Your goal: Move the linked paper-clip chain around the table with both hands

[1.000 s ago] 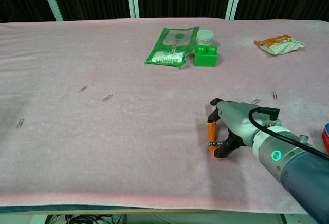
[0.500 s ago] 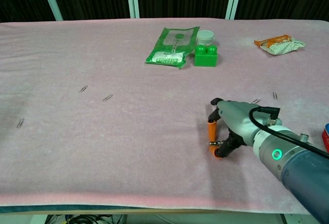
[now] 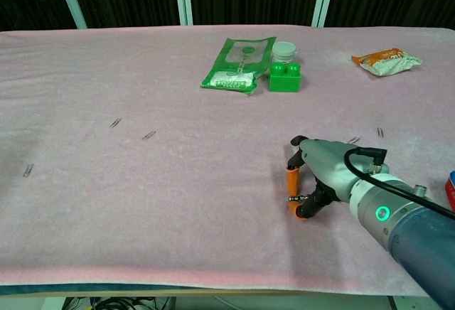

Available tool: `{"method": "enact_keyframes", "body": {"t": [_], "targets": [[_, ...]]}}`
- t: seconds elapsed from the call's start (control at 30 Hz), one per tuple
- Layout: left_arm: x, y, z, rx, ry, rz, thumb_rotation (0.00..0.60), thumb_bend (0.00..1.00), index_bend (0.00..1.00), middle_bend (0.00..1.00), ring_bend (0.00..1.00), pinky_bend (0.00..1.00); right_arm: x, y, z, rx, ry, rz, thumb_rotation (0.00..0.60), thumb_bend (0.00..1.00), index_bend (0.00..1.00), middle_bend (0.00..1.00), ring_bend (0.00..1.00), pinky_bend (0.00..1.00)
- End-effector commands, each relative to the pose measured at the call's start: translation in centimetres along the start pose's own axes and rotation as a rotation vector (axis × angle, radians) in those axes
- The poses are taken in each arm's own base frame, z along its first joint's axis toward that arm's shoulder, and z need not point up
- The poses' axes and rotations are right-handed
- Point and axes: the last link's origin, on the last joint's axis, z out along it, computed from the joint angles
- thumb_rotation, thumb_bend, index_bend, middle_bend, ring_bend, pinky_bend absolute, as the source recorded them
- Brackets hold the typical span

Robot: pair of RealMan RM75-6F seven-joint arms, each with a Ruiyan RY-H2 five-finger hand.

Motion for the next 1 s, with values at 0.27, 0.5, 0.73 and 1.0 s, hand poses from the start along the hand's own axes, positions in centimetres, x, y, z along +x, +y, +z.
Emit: {"method": "enact_keyframes", "body": {"t": [0.27,0.5,0.73,1.0], "targets": [[0.0,0.0,0.0,0.002,0.001,0.0,0.6,0.21,0.05,0.01,0.0,0.0,1.4,0.4,-0.2,0.0,0.016,0.019,0.6,0.31,0.6,0.0,0.04,0.24],[-0.1,0.1,0.0,-0.001,-0.008,0.004,0.6,0.21,0.05,0.01,0.0,0.0,3.1,0.3,-0.9,0.019,0.017,0.061,0.6,0.31,0.61,0.0,0.04,0.24],[-0.1,0.1,0.0,0.0,-0.008,0.006,0.6,0.21,0.05,0.01,0.0,0.0,4.7,0.6,-1.3,0.032,0.018,0.084,0.6,0.31,0.61,0.0,0.04,0.24],[-0.1,0.1,0.0,0.001,-0.007,0.006,0.6,0.21,0.05,0.01,0.0,0.0,7.1,1.6,-1.2,0.028,0.036,0.121,0.6,0.31,0.61,0.0,0.04,0.24]]}}
